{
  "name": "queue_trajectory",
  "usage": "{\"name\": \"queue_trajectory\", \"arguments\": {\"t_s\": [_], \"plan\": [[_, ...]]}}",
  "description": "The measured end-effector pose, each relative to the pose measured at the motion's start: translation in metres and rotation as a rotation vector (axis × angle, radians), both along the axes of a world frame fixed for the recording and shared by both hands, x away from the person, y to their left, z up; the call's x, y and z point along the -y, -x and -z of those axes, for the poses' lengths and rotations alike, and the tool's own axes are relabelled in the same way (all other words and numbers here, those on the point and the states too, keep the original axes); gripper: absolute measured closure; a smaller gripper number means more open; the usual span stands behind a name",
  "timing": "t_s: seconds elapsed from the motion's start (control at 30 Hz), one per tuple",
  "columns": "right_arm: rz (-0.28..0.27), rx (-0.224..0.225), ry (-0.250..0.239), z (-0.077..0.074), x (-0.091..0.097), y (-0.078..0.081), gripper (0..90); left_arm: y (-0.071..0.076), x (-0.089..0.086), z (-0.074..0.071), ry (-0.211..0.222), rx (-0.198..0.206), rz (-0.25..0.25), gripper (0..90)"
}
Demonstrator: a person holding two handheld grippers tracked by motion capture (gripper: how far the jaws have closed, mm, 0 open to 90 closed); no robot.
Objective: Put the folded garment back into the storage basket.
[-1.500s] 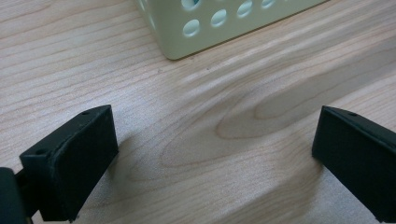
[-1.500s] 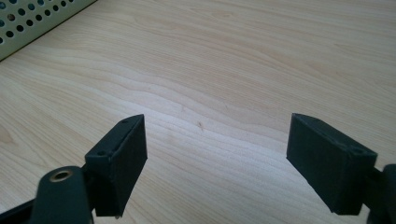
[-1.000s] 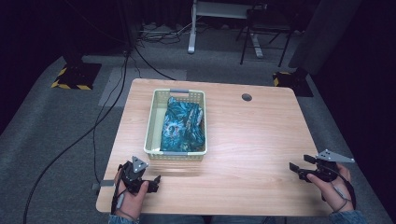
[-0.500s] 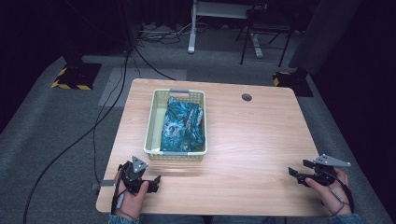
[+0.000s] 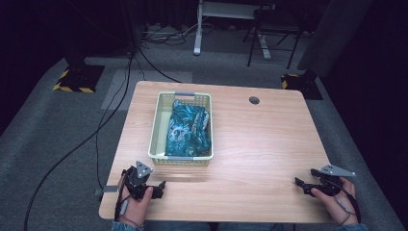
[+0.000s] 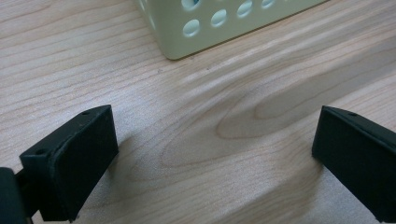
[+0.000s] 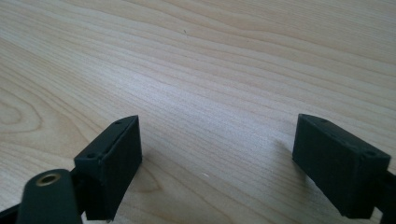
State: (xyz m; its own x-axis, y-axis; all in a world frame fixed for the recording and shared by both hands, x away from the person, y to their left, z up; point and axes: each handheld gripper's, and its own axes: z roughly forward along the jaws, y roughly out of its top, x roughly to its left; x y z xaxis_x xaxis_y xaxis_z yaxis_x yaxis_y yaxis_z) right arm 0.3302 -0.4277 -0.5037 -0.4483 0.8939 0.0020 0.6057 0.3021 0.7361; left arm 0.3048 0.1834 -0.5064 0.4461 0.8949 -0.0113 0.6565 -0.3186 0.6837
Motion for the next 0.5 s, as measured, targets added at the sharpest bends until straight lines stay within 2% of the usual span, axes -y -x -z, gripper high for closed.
{"name": "queue_trajectory", "arguments": {"t_s": [0.13, 0.2, 0.23, 0.5], "plan": [[-0.01, -0.003, 0.004, 0.0002, -0.0004, 0.0003, 12.3, 0.0, 0.0, 0.0, 0.0, 0.0, 0.0, 0.0], [-0.039, -0.013, 0.017, 0.0009, -0.0011, -0.0011, 2.8, 0.0001, 0.0, 0.0001, 0.001, 0.0, 0.0, 0.0], [-0.029, -0.028, 0.024, 0.0015, -0.0022, -0.002, 0.0, 0.0, 0.0001, 0.0, 0.0, 0.0, 0.0, 0.0], [-0.026, -0.032, 0.021, 0.0016, -0.0022, -0.0021, 0.0, 0.0, 0.0, 0.0, 0.0, 0.0, 0.0, 0.0]]}}
